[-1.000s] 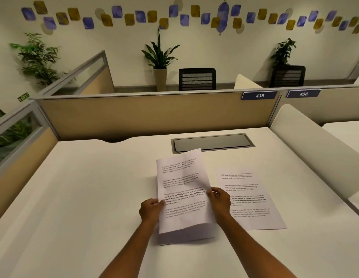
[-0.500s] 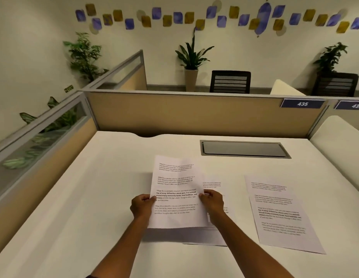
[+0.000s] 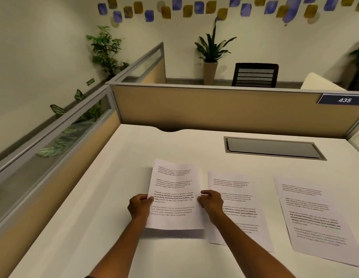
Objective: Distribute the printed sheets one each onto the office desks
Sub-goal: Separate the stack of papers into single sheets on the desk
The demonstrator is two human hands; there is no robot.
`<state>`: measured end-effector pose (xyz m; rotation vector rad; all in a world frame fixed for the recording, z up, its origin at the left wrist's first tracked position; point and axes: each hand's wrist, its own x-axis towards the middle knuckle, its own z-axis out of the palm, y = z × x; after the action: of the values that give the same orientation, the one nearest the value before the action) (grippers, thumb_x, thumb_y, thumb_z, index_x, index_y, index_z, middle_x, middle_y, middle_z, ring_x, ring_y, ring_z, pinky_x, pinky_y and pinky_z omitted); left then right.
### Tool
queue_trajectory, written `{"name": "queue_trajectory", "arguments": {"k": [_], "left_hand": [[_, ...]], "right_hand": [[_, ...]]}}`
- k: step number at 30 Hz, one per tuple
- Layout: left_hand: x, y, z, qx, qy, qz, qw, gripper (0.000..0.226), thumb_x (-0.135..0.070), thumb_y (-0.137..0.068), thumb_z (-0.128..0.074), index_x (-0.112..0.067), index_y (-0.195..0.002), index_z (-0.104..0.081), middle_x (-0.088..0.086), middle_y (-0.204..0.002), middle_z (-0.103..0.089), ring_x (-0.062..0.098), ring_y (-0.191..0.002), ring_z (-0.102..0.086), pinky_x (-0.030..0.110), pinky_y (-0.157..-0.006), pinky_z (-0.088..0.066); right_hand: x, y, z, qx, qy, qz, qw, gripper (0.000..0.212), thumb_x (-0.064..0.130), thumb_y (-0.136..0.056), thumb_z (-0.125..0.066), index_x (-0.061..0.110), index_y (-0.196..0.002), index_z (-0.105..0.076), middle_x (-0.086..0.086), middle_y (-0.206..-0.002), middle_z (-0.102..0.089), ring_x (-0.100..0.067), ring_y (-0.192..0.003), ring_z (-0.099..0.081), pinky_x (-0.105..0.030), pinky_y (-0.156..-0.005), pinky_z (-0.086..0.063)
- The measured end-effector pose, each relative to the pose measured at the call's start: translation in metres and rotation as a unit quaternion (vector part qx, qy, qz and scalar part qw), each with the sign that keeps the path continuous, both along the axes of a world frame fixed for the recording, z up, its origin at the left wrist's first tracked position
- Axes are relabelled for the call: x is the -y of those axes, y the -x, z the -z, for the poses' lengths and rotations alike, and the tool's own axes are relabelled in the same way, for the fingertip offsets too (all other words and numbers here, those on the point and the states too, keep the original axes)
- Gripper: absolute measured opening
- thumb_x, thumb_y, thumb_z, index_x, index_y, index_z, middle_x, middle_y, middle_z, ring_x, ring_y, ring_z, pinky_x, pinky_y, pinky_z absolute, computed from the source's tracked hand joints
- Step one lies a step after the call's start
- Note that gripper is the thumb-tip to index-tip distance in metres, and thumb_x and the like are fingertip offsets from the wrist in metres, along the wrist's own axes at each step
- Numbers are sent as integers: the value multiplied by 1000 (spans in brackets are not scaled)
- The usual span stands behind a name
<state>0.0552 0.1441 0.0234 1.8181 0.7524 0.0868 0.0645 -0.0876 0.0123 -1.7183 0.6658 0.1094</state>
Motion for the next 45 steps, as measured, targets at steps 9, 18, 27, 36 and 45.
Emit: {"name": "queue_trajectory", "arguments": {"k": [9,18,27,36,45], "left_hand": [[-27,-6,10,-7,-27,30,999,15,-6,-80,-74,1,-93,-72,17,-90,-74,29,-78,-64,30,-77,-50],[-32,-16,21,-45,-62,26,997,26,-9,-77,-76,-3,-102,-70,17,-101,-73,36,-98,-66,42,-91,-54],[4,-28,13,-8,-170,101,980,32,-17,-85,-70,-7,-115,-64,20,-123,-62,38,-116,-56,48,-95,-51],[89,-25,17,63,-155,273,948,29,-14,-80,-76,-10,-107,-68,11,-114,-65,29,-111,-58,39,-89,-53],[157,-7,28,57,-201,427,880,40,-27,-82,-74,-16,-119,-62,2,-126,-60,21,-119,-49,29,-98,-43]], "right_hand": [[-25,2,16,-12,-19,19,1000,28,0,-79,-70,5,-106,-65,-11,-85,-72,-28,-76,-70,-46,-80,-60],[-23,8,18,5,36,8,999,26,-1,-77,-69,3,-102,-65,-14,-88,-72,-31,-74,-70,-42,-80,-59],[2,12,2,64,140,-4,988,22,9,-86,-69,5,-107,-65,-9,-98,-69,-17,-79,-62,-38,-80,-58],[75,29,3,53,193,34,979,25,14,-86,-69,5,-109,-64,-11,-105,-70,-24,-97,-65,-31,-85,-49],[135,47,11,-40,276,66,958,45,26,-86,-70,10,-126,-57,-18,-128,-55,-36,-119,-51,-42,-96,-45]]}}
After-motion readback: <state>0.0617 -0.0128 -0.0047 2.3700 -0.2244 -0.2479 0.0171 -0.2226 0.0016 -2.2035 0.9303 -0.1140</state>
